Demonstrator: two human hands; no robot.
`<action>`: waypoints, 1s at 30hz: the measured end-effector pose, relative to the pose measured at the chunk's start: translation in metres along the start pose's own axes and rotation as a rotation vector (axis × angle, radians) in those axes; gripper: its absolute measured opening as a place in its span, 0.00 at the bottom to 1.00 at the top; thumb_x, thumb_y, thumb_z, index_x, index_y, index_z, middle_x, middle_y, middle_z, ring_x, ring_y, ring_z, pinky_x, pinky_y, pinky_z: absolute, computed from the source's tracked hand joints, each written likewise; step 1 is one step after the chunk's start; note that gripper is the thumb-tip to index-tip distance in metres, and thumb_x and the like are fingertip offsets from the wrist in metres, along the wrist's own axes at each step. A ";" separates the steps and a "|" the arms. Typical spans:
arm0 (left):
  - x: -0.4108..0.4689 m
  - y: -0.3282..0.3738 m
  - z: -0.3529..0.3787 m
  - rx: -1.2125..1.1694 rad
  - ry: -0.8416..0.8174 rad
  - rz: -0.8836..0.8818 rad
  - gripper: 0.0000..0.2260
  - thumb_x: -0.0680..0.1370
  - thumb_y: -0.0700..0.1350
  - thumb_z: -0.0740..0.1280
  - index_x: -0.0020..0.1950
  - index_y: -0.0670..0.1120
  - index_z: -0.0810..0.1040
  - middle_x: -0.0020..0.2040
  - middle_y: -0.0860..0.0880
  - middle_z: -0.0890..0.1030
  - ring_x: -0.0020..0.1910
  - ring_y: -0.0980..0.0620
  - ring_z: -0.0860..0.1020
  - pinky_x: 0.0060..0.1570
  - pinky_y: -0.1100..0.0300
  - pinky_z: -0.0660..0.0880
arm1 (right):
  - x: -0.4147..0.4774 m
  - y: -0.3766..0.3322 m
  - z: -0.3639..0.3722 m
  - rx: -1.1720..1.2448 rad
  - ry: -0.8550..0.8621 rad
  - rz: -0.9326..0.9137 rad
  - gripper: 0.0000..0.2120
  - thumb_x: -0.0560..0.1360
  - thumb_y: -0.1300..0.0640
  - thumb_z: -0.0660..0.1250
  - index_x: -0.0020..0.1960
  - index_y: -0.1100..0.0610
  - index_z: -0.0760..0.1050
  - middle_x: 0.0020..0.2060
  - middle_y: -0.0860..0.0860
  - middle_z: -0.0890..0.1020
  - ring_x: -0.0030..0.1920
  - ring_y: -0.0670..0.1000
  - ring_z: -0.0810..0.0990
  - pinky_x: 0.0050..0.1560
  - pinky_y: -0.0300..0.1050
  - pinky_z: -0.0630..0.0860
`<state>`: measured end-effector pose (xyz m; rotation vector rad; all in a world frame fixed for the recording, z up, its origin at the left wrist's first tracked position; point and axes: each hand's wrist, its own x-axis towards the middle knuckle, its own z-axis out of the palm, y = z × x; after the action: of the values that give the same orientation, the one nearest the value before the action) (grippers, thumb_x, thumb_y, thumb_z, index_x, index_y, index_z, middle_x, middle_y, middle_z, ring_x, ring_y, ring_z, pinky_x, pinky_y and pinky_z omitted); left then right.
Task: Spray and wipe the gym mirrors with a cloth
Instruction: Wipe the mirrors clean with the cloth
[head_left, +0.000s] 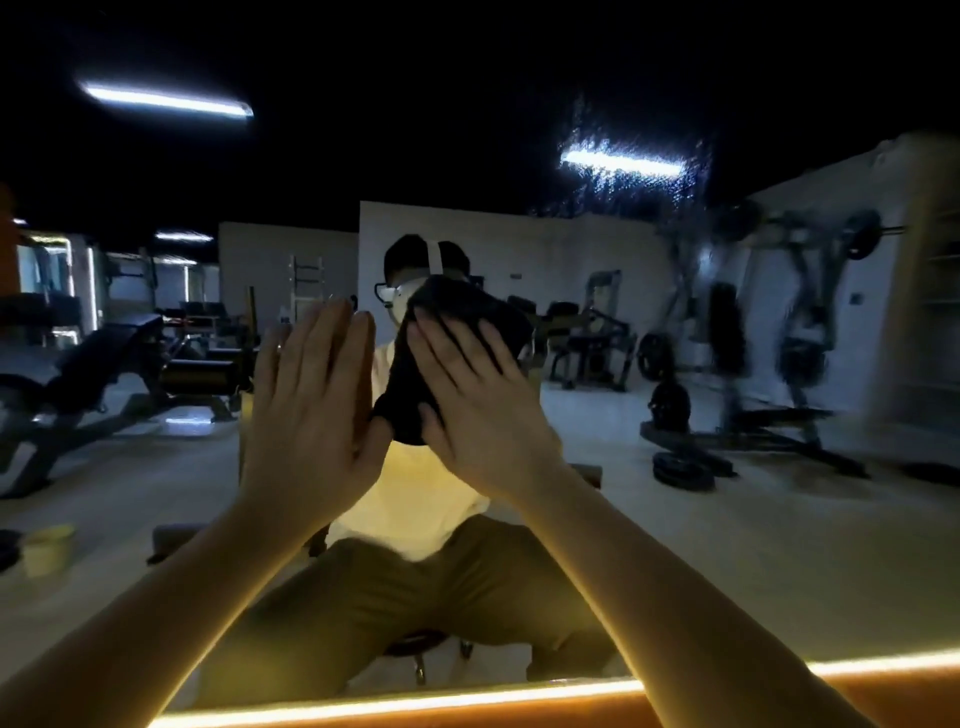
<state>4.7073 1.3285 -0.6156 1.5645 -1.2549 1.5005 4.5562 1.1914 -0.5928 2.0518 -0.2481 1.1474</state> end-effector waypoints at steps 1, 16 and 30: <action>0.004 -0.003 0.001 0.018 -0.012 0.015 0.36 0.79 0.55 0.65 0.81 0.35 0.63 0.82 0.34 0.62 0.82 0.35 0.60 0.80 0.36 0.53 | -0.002 0.012 -0.001 -0.007 0.006 -0.012 0.30 0.85 0.47 0.52 0.83 0.60 0.55 0.82 0.56 0.59 0.82 0.57 0.57 0.82 0.57 0.47; 0.009 -0.010 0.003 0.030 -0.097 0.053 0.42 0.80 0.65 0.63 0.83 0.39 0.60 0.84 0.38 0.58 0.84 0.39 0.56 0.79 0.35 0.55 | 0.039 0.046 -0.011 0.018 0.181 0.701 0.32 0.83 0.50 0.48 0.83 0.64 0.50 0.83 0.60 0.54 0.82 0.60 0.54 0.81 0.61 0.49; 0.083 -0.021 -0.011 -0.025 -0.075 0.050 0.37 0.82 0.63 0.60 0.83 0.40 0.62 0.83 0.38 0.60 0.83 0.38 0.57 0.81 0.39 0.51 | 0.040 0.097 -0.030 -0.145 -0.013 0.283 0.33 0.83 0.47 0.50 0.83 0.62 0.51 0.82 0.59 0.58 0.81 0.59 0.57 0.82 0.57 0.48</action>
<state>4.7140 1.3287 -0.5292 1.5970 -1.3593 1.4638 4.5117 1.1524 -0.5016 1.9383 -0.6269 1.2446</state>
